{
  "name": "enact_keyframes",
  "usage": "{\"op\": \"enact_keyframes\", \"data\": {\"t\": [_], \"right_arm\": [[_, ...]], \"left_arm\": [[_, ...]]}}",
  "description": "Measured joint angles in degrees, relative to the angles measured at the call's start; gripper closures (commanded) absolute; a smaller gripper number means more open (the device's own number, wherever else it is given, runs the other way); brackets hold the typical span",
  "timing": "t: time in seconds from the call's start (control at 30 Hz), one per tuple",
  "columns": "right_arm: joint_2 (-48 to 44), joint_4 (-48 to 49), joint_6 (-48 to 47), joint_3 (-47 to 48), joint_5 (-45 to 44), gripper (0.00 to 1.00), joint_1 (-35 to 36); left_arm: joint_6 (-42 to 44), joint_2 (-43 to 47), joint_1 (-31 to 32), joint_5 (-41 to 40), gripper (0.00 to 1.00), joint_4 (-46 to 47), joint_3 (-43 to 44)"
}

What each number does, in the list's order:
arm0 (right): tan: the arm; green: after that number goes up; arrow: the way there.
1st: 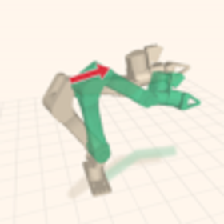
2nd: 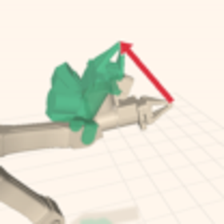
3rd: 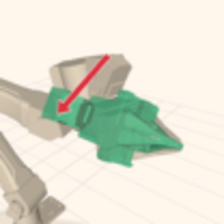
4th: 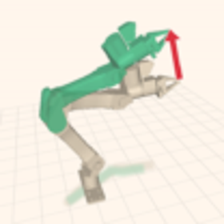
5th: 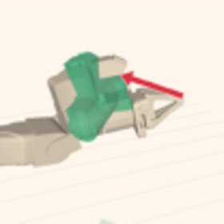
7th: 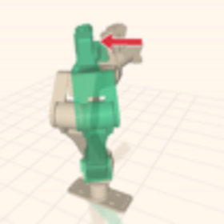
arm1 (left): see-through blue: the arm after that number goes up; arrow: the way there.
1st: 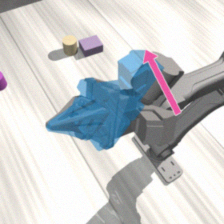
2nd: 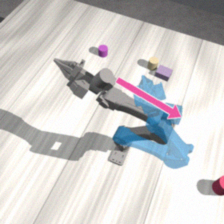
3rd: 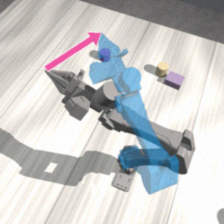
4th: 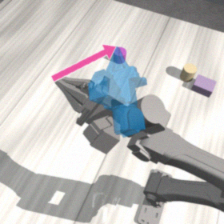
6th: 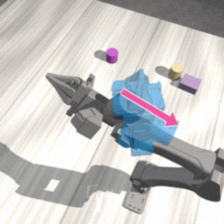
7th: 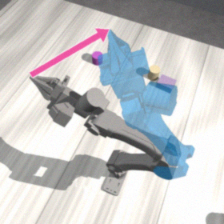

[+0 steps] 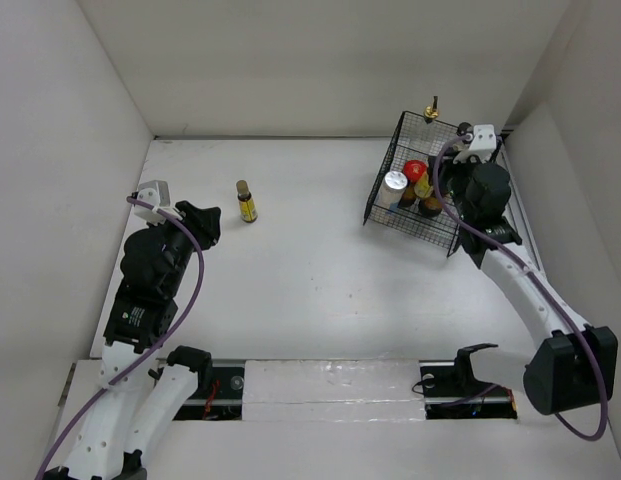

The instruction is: Organize the condiment bottles

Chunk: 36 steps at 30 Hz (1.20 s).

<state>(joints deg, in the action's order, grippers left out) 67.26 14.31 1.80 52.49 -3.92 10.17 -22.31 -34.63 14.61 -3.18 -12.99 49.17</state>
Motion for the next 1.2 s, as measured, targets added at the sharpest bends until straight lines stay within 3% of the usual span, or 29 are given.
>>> {"op": "enact_keyframes", "data": {"t": [0.3,0.7,1.2], "right_arm": [[2.38,4.17,1.01,0.09,0.83,0.80,0.07],[-4.61,-0.63,0.81,-5.55,-0.48,0.80,2.71],[8.24,3.37,1.22,-6.58,-3.13,0.79,2.71]], "left_arm": [[0.00,-0.11,0.00,0.00,0.69,0.02,0.00],[0.00,-0.72,0.00,0.09,0.69,0.07,0.00],[0.00,-0.85,0.00,0.39,0.69,0.31,-0.70]]}}
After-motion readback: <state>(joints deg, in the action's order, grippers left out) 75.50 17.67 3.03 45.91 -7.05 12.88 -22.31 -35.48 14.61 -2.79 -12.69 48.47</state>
